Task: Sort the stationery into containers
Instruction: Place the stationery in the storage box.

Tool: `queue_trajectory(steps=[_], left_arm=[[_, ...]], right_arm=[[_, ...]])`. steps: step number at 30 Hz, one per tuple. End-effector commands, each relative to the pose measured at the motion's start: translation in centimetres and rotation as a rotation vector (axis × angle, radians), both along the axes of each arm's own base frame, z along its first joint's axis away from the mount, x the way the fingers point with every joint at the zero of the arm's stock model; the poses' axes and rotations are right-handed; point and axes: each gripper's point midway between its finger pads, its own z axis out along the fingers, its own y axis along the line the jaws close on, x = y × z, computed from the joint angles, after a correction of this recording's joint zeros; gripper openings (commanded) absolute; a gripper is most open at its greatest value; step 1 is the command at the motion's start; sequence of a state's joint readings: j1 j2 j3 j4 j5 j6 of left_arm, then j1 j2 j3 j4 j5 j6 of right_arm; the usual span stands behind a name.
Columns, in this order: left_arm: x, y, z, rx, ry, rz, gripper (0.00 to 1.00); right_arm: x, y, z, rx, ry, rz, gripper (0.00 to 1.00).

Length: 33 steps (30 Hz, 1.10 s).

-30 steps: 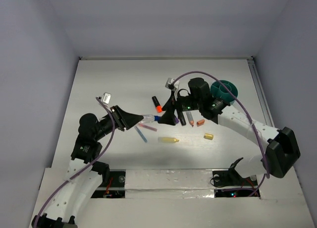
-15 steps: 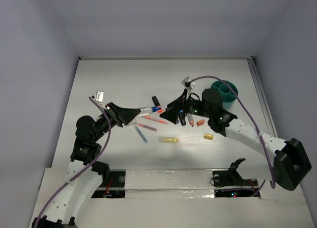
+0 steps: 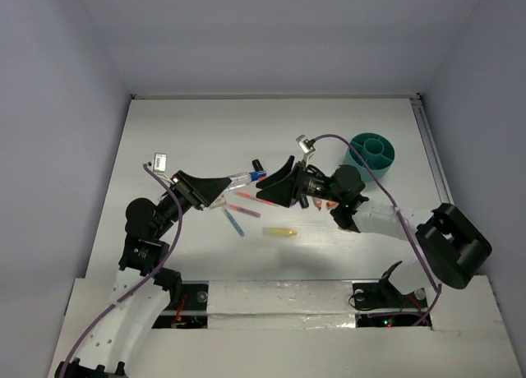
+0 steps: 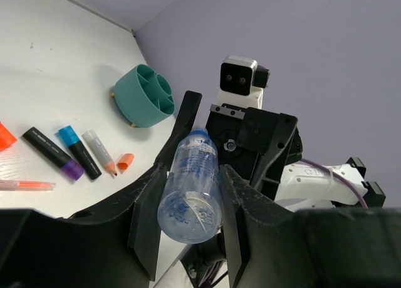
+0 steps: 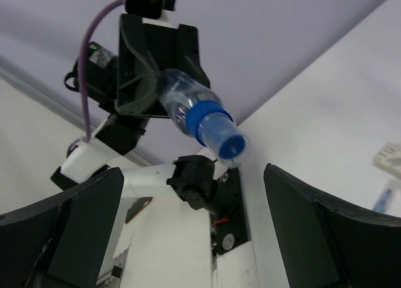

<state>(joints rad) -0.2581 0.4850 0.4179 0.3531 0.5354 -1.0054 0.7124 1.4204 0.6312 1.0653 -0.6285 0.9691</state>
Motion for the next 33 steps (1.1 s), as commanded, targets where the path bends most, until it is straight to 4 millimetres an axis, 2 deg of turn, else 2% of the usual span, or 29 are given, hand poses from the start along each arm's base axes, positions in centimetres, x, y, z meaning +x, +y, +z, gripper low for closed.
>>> queue_trajectory(steps=[1, 6, 11, 12, 14, 15, 20, 21, 23, 24, 25, 26, 27, 29, 30, 31, 32, 33], left_arm=[[-0.8, 0.4, 2.6, -0.065, -0.101, 0.003, 0.0], [-1.1, 0.3, 2.6, -0.08, -0.104, -0.01, 0.0], [-1.3, 0.0, 2.1, -0.083, -0.099, -0.035, 0.0], [-1.3, 0.0, 1.9, -0.083, -0.095, -0.035, 0.0], [-1.4, 0.0, 1.8, -0.081, -0.097, -0.033, 0.0], [-1.4, 0.0, 1.8, -0.081, -0.101, -0.033, 0.0], [-1.6, 0.0, 1.8, -0.078, -0.112, -0.037, 0.0], [-1.5, 0.0, 1.6, -0.075, -0.107, -0.038, 0.0], [-1.5, -0.1, 1.3, -0.067, -0.101, -0.041, 0.0], [-1.4, -0.1, 1.2, -0.065, -0.098, -0.038, 0.0], [-1.4, 0.0, 1.3, -0.057, -0.104, -0.035, 0.03], [-1.4, -0.1, 1.2, -0.048, -0.102, -0.036, 0.12], [-1.5, -0.1, 1.3, -0.038, -0.109, -0.036, 0.33], [-1.2, 0.2, 1.2, 0.013, -0.11, -0.012, 0.58], [-1.1, 0.4, 1.2, 0.037, -0.111, 0.005, 0.78], [-1.0, 0.6, 1.9, 0.061, -0.124, 0.022, 0.84], [-0.5, 1.1, 0.7, 0.129, -0.1, 0.06, 0.9], [-0.3, 1.4, 0.6, 0.162, -0.1, 0.08, 0.99]], right_arm=[[-1.5, 1.1, 5.4, 0.162, -0.127, 0.062, 1.0], [-0.5, 2.7, 5.7, 0.184, -0.109, 0.058, 1.0], [-0.6, 4.5, 6.0, 0.201, -0.108, 0.065, 0.96], [-0.3, 4.6, 5.9, 0.198, -0.105, 0.057, 0.87], [-0.3, 5.0, 6.1, 0.204, -0.105, 0.052, 0.8], [-0.1, 5.1, 5.9, 0.196, -0.1, 0.046, 0.73], [0.5, 4.9, 5.6, 0.184, -0.098, -0.001, 0.52], [0.5, 4.9, 5.5, 0.178, -0.093, -0.001, 0.39], [0.3, 5.2, 5.5, 0.174, -0.091, 0.004, 0.3], [0.4, 5.2, 5.4, 0.166, -0.082, 0.001, 0.22], [0.4, 5.2, 5.3, 0.163, -0.085, -0.004, 0.19], [0.5, 5.1, 5.4, 0.162, -0.082, -0.015, 0.17], [0.6, 5.1, 5.1, 0.145, -0.07, -0.022, 0.14], [1.0, 5.1, 4.8, 0.106, -0.08, -0.048, 0.1], [1.2, 5.1, 4.1, 0.051, -0.058, -0.057, 0.09], [1.5, 5.2, 4.4, 0.019, -0.094, -0.073, 0.08], [1.7, 5.2, 4.4, -0.012, -0.105, -0.086, 0.08], [1.7, 4.9, 3.7, -0.082, -0.081, -0.094, 0.08]])
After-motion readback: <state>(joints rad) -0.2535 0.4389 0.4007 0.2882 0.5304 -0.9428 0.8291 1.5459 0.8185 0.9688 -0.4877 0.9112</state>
